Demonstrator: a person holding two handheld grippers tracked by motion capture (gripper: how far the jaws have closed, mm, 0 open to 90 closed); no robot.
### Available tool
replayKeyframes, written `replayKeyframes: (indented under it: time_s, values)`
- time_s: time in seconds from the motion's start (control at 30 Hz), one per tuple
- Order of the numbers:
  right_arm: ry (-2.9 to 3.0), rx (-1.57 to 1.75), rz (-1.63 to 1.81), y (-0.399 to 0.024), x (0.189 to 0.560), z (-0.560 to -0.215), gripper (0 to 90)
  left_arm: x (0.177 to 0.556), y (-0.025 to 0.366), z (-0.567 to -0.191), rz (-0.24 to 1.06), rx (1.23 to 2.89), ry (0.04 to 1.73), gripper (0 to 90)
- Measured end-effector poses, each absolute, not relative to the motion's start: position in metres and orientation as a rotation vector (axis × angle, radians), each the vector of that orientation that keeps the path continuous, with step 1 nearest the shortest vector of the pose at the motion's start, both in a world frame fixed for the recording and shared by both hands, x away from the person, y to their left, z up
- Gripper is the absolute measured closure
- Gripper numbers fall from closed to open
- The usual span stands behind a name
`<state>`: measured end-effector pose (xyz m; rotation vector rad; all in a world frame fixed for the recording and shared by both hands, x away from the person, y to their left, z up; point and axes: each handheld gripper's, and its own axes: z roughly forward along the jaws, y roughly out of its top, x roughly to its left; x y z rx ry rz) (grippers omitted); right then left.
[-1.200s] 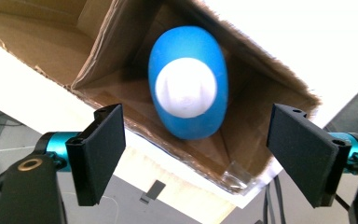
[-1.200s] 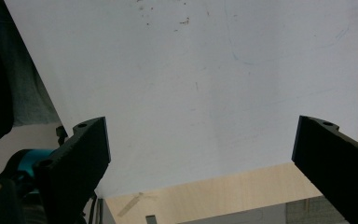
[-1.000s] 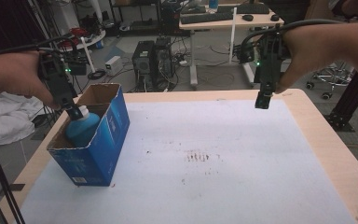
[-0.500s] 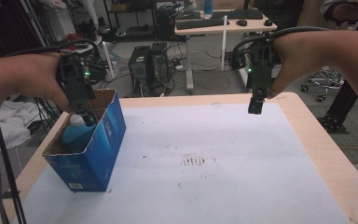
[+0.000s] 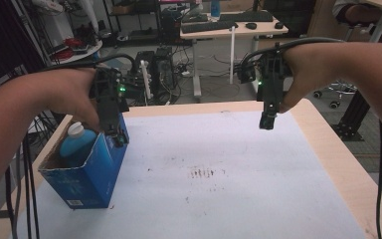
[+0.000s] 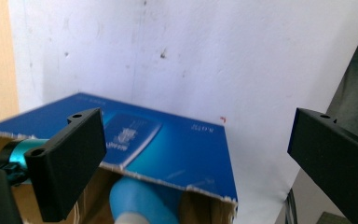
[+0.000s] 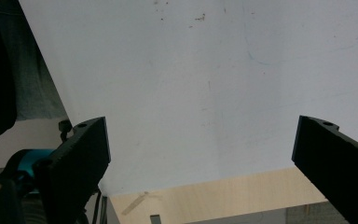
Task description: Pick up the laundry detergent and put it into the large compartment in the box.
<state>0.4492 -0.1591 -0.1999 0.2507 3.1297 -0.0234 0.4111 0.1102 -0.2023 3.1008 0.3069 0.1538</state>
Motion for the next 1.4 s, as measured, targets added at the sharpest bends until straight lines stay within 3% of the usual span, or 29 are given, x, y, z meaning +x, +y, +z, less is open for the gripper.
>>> replayKeyframes:
  time_s: [0.53,1.4]
  values:
    - [3.13,0.269,-0.015,-0.16,0.444,-0.202,3.3,0.422,0.086,-0.211,0.116,3.112,0.196,4.3]
    - [3.133,0.243,-0.008,-0.162,0.448,-0.202,3.3,0.425,0.083,-0.213,0.084,3.107,0.202,4.3]
